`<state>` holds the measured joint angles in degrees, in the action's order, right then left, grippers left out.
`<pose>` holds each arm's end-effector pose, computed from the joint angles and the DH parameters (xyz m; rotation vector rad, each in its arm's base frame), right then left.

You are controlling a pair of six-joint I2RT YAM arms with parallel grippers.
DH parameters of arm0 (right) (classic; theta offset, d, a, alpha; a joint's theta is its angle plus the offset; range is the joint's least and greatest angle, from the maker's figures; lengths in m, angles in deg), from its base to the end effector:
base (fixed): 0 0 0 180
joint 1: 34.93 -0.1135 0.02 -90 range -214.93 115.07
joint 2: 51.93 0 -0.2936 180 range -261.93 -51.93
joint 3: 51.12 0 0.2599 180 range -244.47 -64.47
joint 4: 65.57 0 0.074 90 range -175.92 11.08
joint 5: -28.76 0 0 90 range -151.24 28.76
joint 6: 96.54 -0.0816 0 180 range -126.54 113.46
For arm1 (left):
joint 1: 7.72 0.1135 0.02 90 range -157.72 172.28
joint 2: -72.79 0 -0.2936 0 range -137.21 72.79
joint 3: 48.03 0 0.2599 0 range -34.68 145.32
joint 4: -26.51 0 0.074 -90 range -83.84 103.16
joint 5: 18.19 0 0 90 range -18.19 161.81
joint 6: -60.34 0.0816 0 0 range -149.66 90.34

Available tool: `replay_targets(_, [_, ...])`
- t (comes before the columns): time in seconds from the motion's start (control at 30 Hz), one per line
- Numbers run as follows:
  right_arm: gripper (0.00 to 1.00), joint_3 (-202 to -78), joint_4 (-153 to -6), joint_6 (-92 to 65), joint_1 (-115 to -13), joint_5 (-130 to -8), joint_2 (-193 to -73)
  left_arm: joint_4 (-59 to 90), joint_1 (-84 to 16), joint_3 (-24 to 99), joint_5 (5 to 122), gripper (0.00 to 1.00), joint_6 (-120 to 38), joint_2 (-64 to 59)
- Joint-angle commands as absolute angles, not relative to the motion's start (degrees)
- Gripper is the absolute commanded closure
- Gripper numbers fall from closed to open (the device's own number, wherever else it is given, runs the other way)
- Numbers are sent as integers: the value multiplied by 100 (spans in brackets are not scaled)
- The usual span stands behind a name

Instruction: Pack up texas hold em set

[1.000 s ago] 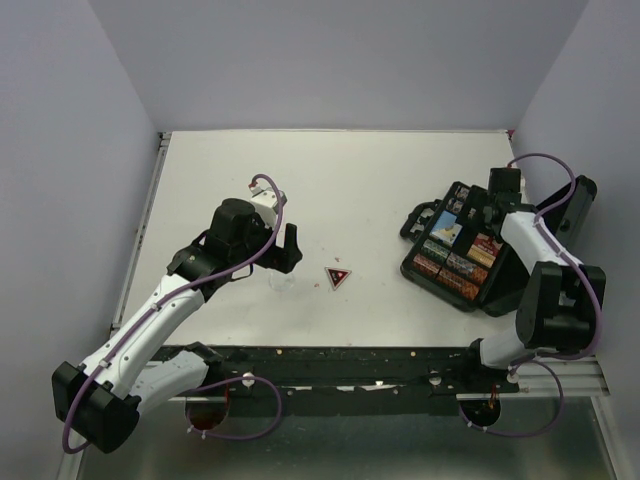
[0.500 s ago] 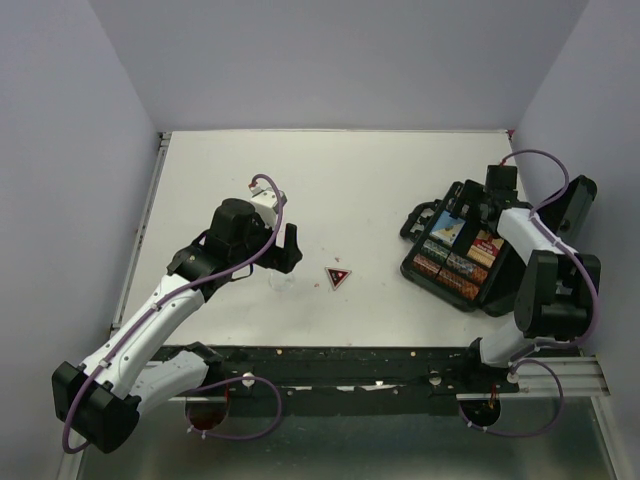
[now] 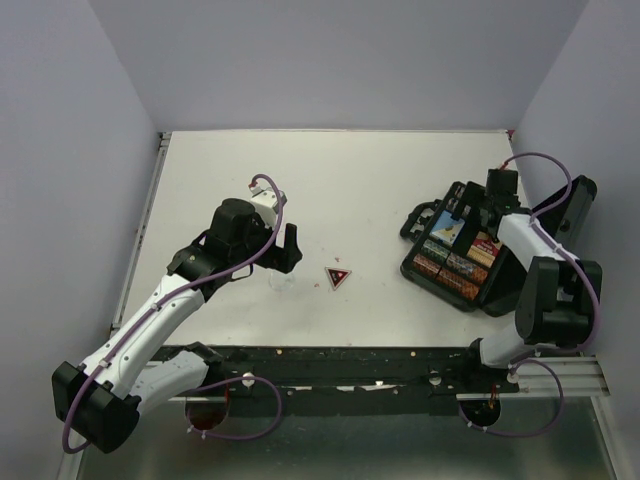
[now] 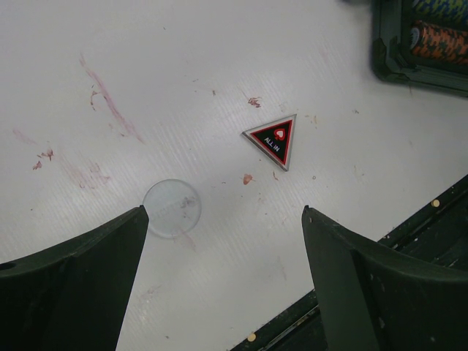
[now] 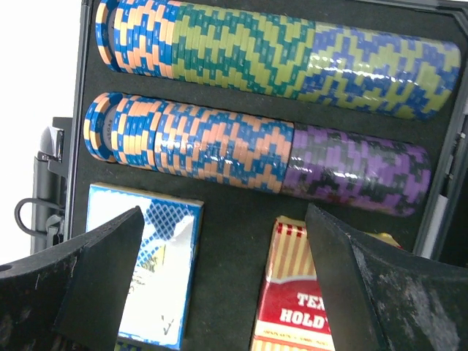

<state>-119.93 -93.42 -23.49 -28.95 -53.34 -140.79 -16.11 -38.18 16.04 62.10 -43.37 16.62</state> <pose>0.3590 -0.0489 0.2031 0.5389 2.3364 -0.0766 0.2007 -0.1340 0.3052 0.4235 2.1946 -0.6154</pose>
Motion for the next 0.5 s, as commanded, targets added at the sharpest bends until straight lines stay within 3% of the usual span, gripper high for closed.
replay_targets(0.0, [1,-11764,-10088,-2518,-2895,-4868,-13623,-1602,-3839,1542,6329,5,-4284,1653])
replay_targets(0.47, [1,-11721,-10063,-2386,-2895,-4912,-13753,-1602,-3840,1542,6294,5,-4284,1680])
